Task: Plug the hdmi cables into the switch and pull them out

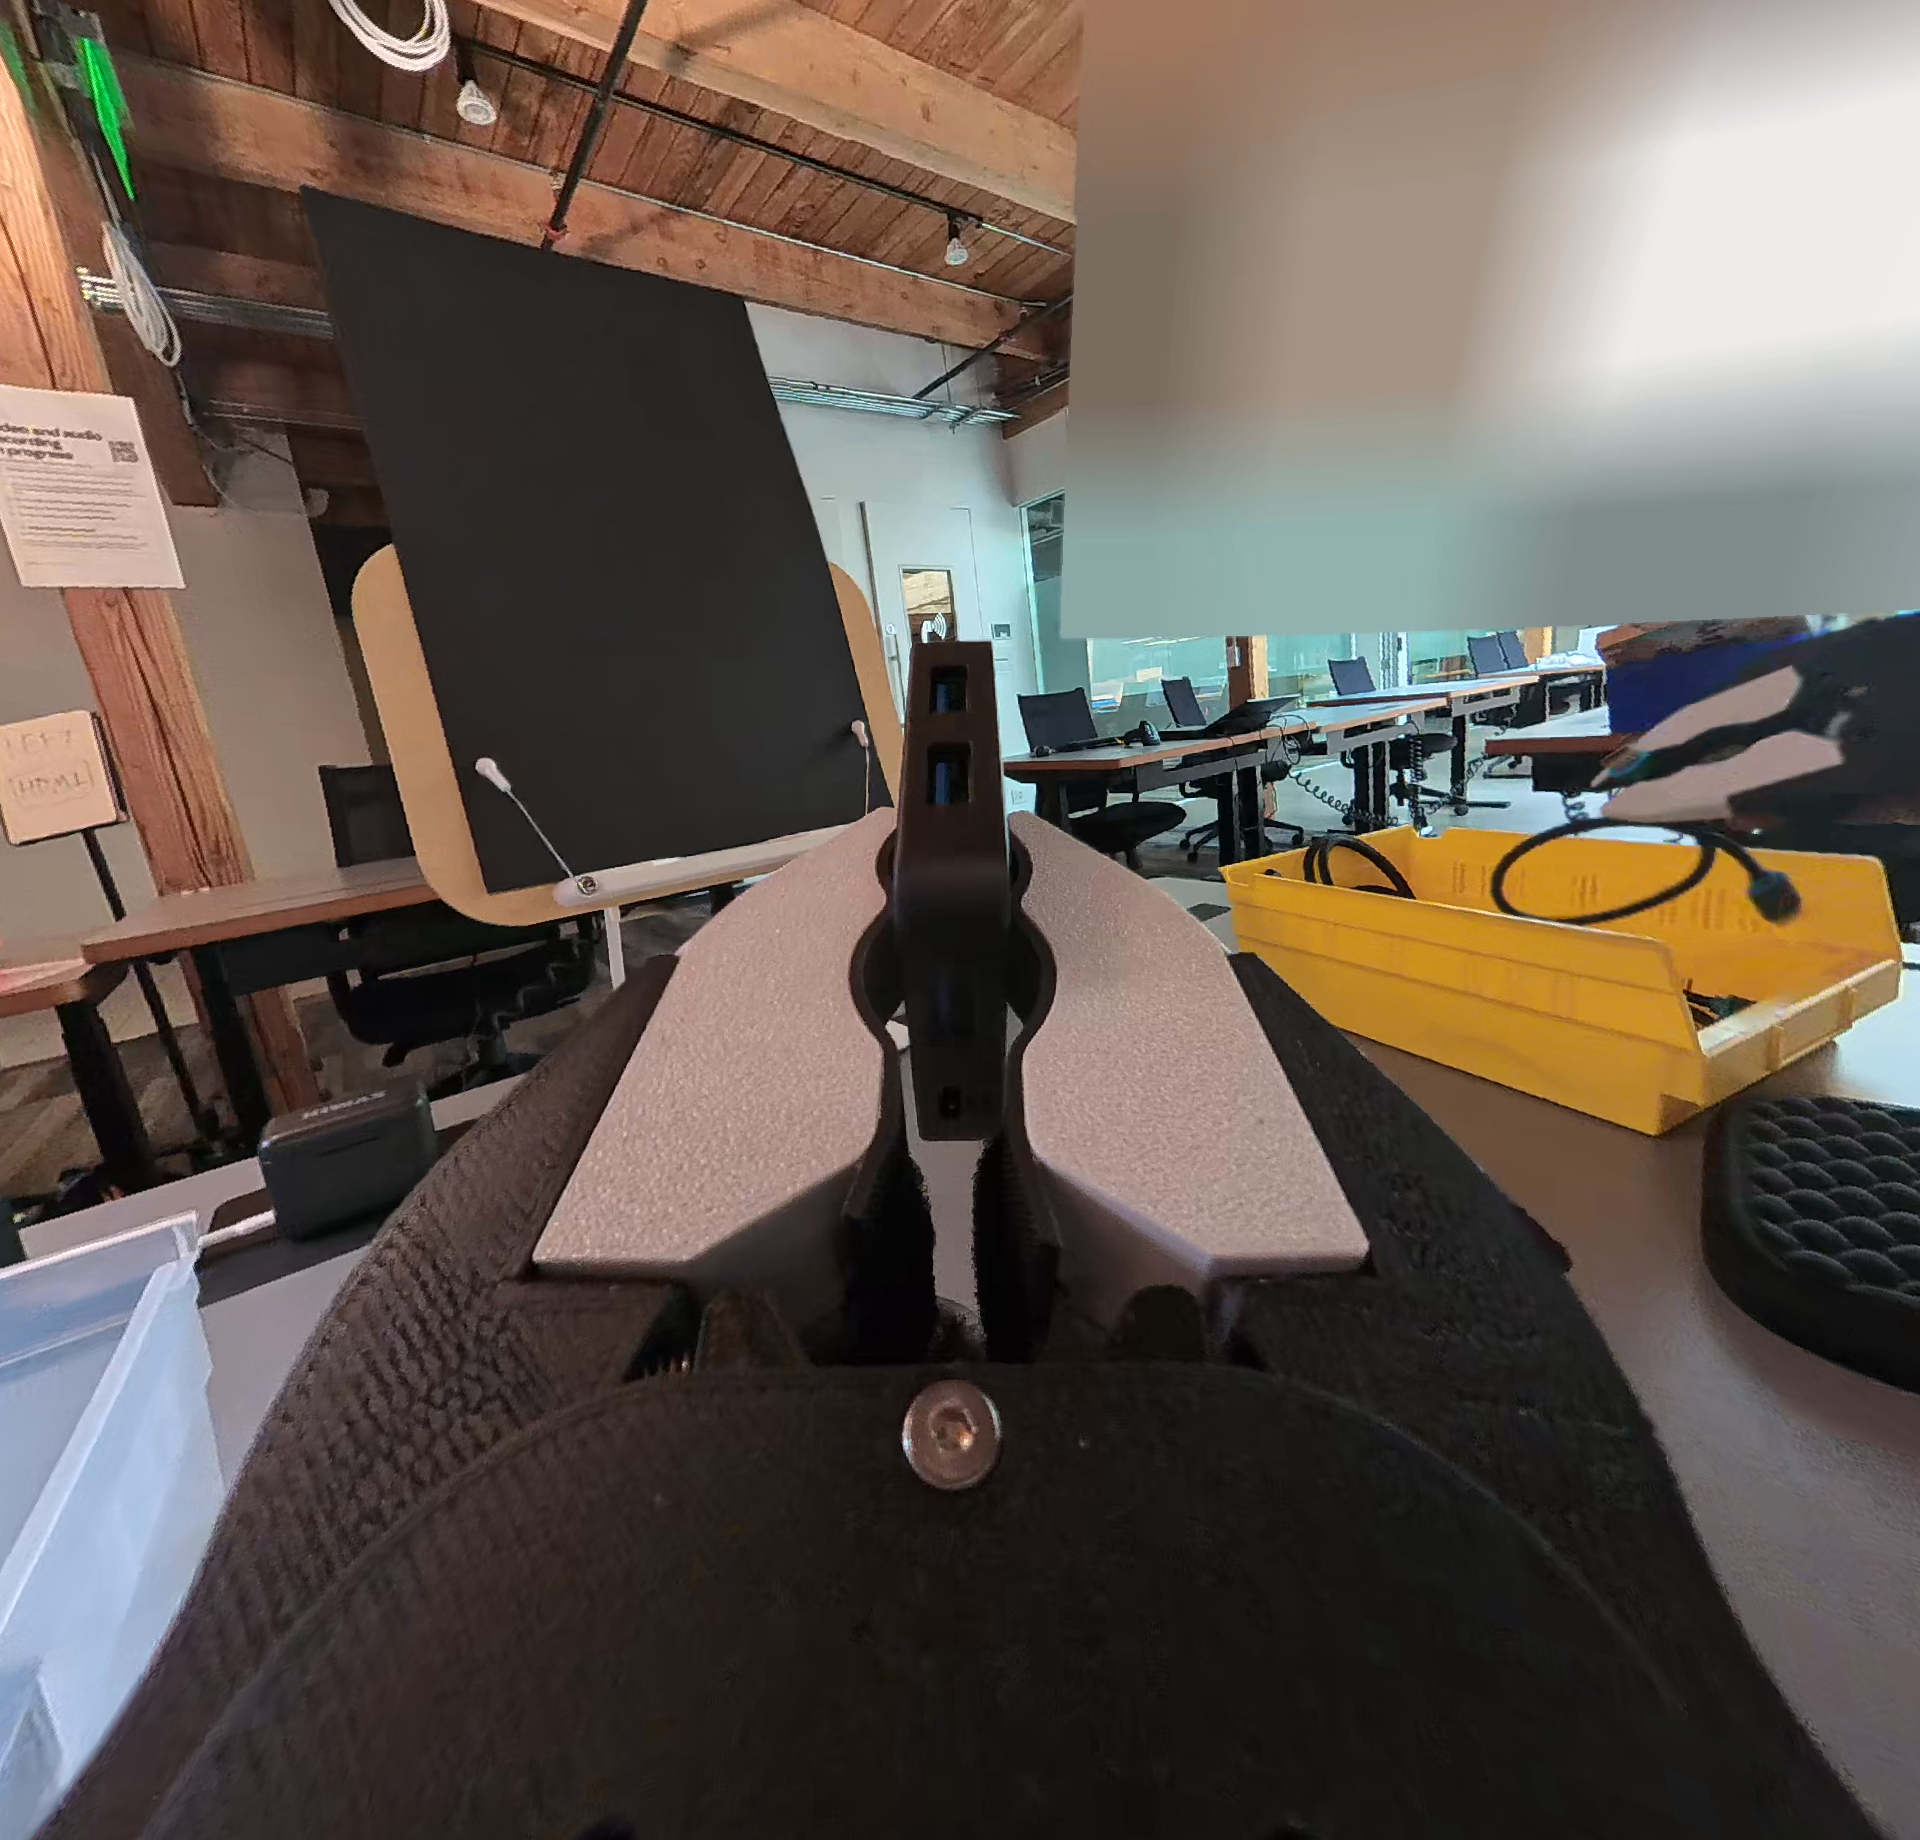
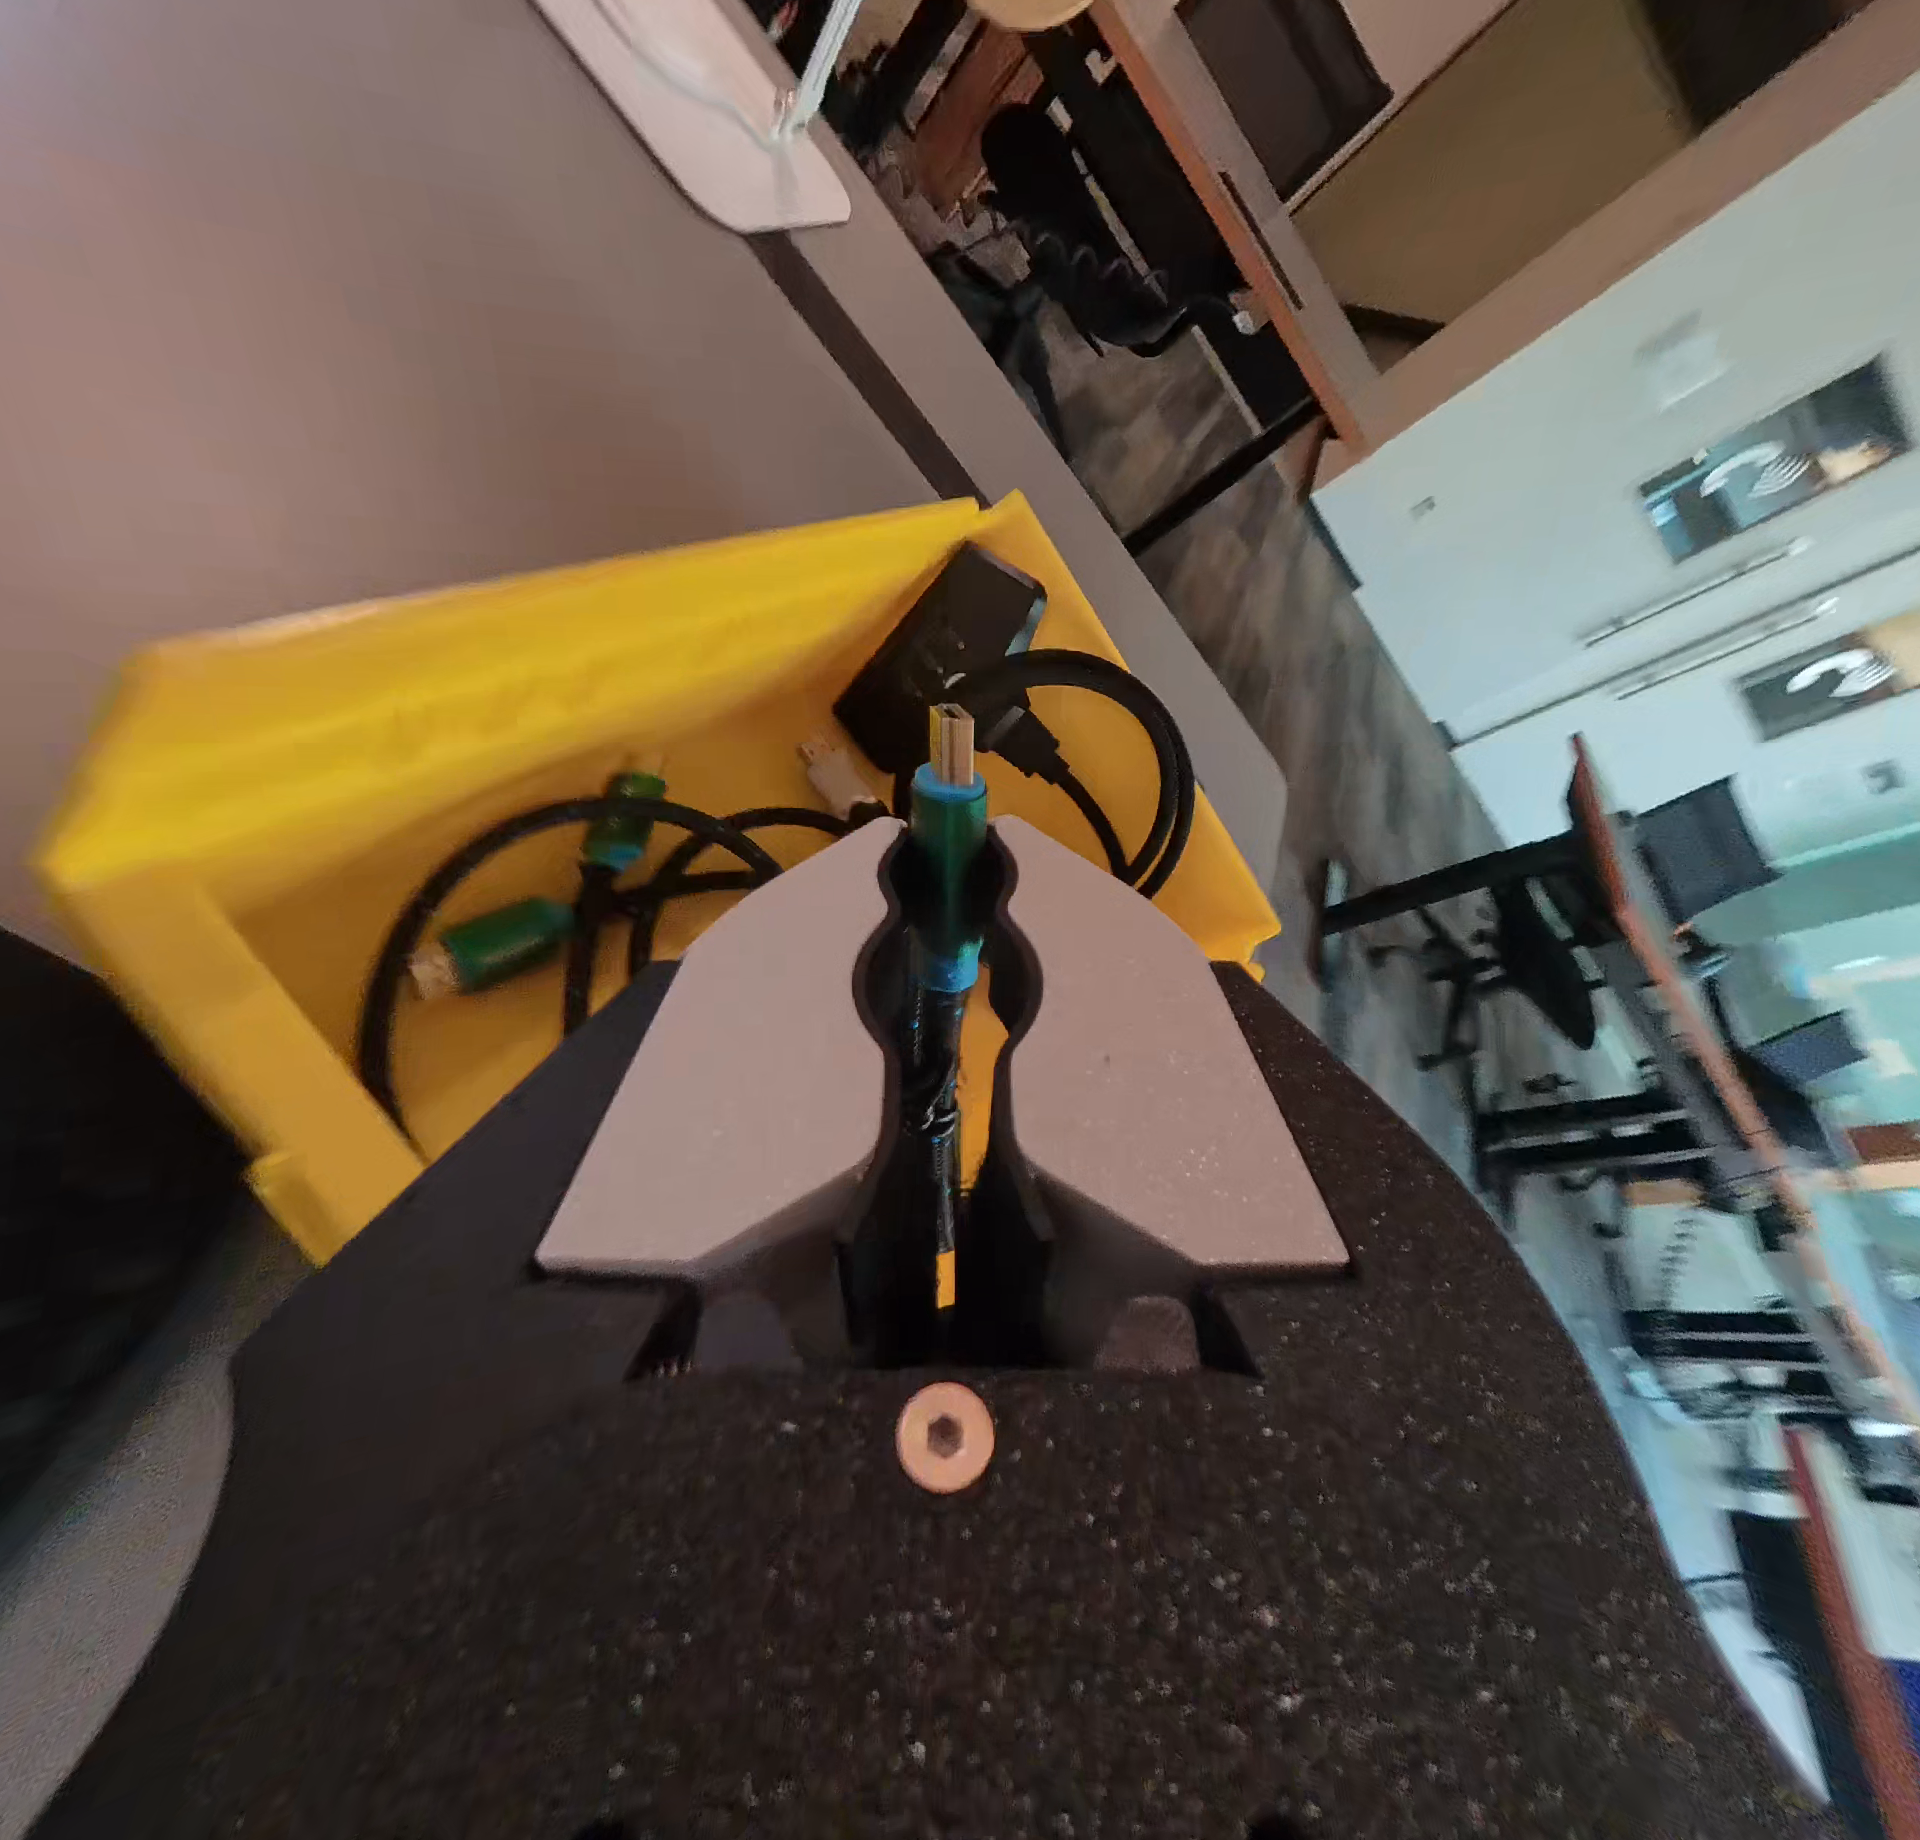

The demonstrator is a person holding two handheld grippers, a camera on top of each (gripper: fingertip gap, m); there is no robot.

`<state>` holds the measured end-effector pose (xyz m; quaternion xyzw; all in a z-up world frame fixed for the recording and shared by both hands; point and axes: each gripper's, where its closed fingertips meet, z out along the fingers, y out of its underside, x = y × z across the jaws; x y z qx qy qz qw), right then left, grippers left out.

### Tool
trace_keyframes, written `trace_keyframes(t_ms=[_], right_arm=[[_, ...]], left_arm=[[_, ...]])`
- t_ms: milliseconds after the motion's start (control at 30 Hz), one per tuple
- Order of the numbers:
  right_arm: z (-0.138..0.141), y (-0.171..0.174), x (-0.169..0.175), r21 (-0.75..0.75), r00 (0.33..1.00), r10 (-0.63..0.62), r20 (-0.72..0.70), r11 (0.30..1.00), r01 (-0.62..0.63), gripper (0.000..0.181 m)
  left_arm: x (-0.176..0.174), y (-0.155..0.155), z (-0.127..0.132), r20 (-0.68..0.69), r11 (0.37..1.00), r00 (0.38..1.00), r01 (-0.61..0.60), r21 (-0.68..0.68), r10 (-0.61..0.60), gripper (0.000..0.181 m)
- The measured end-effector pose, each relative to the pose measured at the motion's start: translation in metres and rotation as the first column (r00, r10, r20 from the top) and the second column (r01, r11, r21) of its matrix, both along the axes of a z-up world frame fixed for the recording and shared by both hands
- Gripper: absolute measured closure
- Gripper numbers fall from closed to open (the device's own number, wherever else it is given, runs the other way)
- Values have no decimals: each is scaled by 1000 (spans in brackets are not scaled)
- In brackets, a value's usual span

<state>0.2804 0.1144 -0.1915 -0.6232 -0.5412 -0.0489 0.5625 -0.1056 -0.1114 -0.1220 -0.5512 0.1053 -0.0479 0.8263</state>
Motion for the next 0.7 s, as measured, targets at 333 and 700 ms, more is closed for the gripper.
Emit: trace_keyframes(t_ms=[333,700], right_arm=[[-64,-36,-14,-435,991,123,48,896,-90,125],[62,-158,-186,-166,510,445,-736,613,-773,152]], left_arm=[[4,6,-3,76,997,995,73,-32,-71,167],[11,24,1,685,897,598,392,204,-417,168]])
